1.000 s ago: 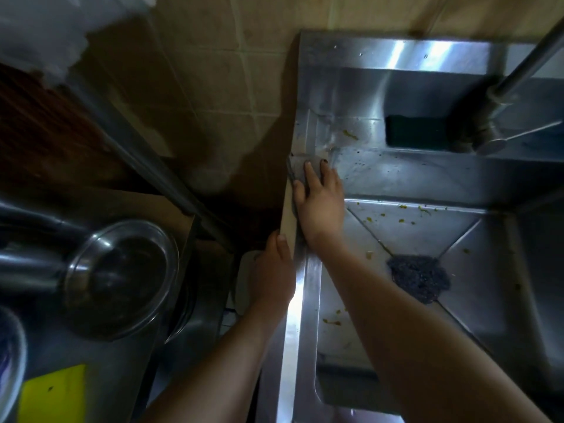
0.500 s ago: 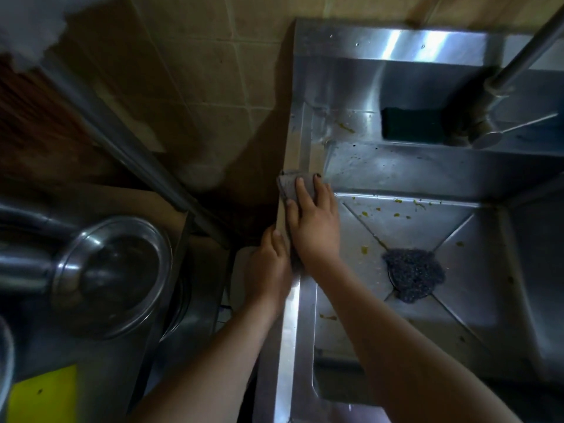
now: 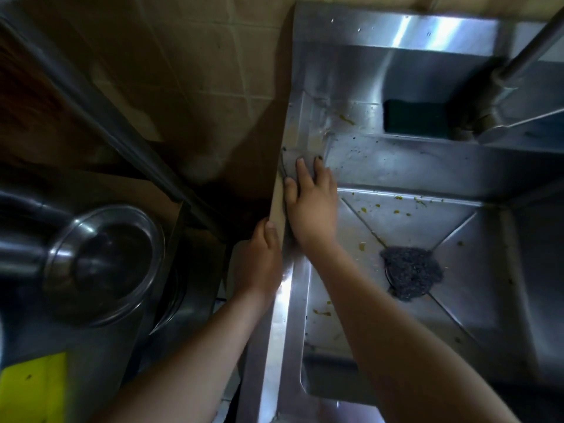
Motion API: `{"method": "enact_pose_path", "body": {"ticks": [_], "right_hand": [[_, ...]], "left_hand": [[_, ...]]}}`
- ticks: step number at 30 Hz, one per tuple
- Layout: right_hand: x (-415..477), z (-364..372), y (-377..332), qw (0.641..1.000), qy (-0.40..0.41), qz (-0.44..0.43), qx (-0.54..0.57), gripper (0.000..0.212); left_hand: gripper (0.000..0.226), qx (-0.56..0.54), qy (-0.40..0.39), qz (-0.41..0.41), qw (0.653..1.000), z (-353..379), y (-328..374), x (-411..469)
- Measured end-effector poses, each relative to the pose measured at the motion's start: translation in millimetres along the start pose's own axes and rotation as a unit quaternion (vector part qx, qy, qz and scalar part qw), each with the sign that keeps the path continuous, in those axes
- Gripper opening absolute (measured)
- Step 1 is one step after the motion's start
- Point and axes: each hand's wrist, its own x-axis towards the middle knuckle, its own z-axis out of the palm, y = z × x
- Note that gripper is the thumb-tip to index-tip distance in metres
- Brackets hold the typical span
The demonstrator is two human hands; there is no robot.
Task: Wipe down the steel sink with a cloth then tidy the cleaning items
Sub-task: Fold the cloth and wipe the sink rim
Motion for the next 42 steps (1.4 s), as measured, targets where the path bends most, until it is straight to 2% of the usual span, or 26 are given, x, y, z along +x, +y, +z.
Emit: {"method": "enact_pose_path", "body": {"ticks": [6,19,25,32,42], "right_hand": [[-45,-6,2,0.999,-0.036,-0.006,0.014,0.055],[48,-1,5,0.999,-0.027,-0.024,0.002,0.049],[31,-3,5,0.999,-0.028,-0.024,0.024,0.047],[-30,-7,13,0.995,-0.050,-0.069,0.053,0.055],[14,-2,10,0.996,-0.044,-0.073,0.003,0.049]], "left_hand": [[0.040,0.022,0.006,-0.007,1.000,1,2,3],[0.039,-0.016,0.002,-0.008,1.000,0,5,-4],[0.040,0.004,0.002,-0.007,1.000,0,4,-2],[0.039,-0.002,-0.004,-0.044,0.999,0,8,1],[0.039,0.001,0.004,-0.025,1.000,0,7,1]]}}
